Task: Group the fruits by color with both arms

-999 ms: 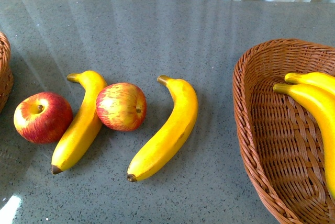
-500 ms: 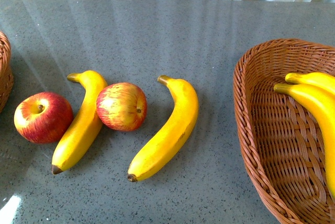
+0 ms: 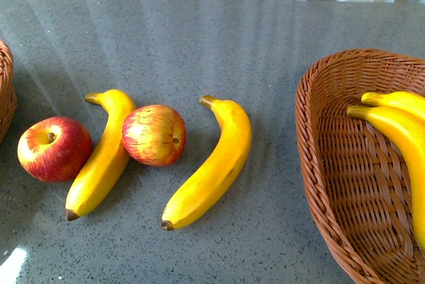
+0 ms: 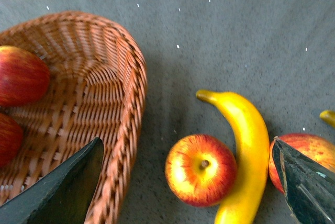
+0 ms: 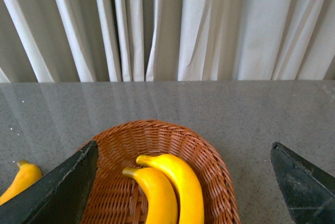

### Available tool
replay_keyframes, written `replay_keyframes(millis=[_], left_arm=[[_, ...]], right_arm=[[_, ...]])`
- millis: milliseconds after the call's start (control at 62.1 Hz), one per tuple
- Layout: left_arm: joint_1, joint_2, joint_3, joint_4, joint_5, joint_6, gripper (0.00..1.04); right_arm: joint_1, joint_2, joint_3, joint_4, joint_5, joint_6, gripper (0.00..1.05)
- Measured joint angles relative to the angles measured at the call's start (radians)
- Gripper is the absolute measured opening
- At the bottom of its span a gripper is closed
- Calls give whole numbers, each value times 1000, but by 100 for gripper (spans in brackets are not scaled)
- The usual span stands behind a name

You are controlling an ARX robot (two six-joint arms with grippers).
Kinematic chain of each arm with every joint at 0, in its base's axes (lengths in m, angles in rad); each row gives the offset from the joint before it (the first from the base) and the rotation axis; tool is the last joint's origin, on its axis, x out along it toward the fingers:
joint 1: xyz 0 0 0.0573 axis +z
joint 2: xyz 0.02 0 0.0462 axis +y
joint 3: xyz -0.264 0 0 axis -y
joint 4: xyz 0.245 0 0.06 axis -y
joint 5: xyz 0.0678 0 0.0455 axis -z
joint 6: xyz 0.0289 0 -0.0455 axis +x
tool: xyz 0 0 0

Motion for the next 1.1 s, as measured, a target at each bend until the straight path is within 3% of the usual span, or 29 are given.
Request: replay_keyframes(millis=[242,677,1096], left_arm=[[-110,182,101,-26,-73,-153,96],[-147,333,161,-110,-102,-336,96],[-143,430,163,-47,-90,-381,96]], right_arm=[[0,0,0,0,0,0,96],[0,0,0,0,0,0,96],[0,0,0,0,0,0,96]])
